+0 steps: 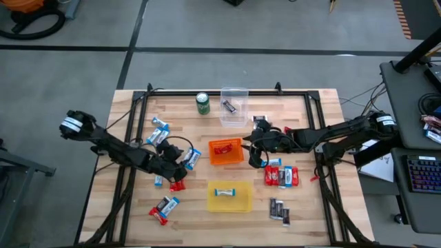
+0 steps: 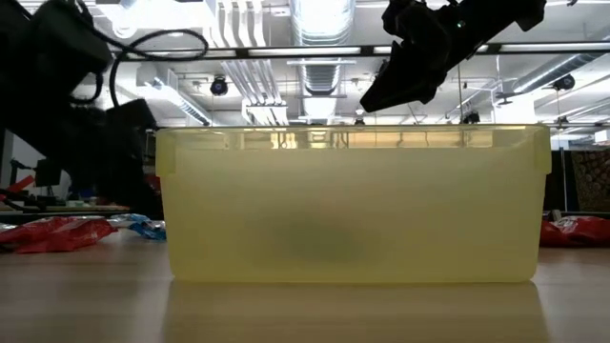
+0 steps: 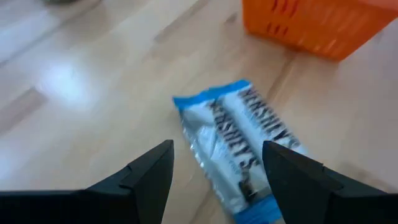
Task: Sort candy
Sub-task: Put the white candy into the yellow bin
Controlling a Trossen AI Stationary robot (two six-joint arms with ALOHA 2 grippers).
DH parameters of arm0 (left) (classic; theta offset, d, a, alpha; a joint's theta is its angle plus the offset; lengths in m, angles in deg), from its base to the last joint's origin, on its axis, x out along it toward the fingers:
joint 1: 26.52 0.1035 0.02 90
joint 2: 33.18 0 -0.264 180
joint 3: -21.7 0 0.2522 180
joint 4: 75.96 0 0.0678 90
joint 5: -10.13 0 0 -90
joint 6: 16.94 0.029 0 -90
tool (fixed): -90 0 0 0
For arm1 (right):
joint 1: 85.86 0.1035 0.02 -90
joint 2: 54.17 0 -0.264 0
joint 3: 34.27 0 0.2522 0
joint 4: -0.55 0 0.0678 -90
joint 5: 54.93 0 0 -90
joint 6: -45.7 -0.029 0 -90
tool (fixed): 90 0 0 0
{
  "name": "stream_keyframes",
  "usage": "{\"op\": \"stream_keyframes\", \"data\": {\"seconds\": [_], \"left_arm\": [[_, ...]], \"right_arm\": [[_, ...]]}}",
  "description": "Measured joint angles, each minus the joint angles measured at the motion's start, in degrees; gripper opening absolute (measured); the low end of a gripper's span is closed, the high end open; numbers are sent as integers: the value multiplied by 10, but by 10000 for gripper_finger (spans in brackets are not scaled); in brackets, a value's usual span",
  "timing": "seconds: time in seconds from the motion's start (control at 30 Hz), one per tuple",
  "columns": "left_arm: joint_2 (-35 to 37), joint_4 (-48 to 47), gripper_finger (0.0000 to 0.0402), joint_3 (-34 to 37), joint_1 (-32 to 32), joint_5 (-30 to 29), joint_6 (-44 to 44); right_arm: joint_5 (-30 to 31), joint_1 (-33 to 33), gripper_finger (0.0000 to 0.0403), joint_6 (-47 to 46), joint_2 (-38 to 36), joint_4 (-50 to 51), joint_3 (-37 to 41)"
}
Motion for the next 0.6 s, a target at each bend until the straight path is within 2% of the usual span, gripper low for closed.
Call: {"op": "stream_keyframes", "data": {"seconds": [0.13, 0.27, 0.4, 0.6], "left_arm": [[-41, 11, 226, -2, 0, -7, -30], [-63, 24, 200, -3, 0, -13, -44], [-69, 28, 149, -3, 0, -11, -44], [-61, 17, 46, -1, 0, -11, -42]], "right_arm": [[0, 1, 130, -2, 0, 0, 0], [0, 3, 130, -11, 0, 0, 0], [0, 5, 127, -14, 0, 0, 0], [0, 8, 126, -22, 0, 0, 0]]}}
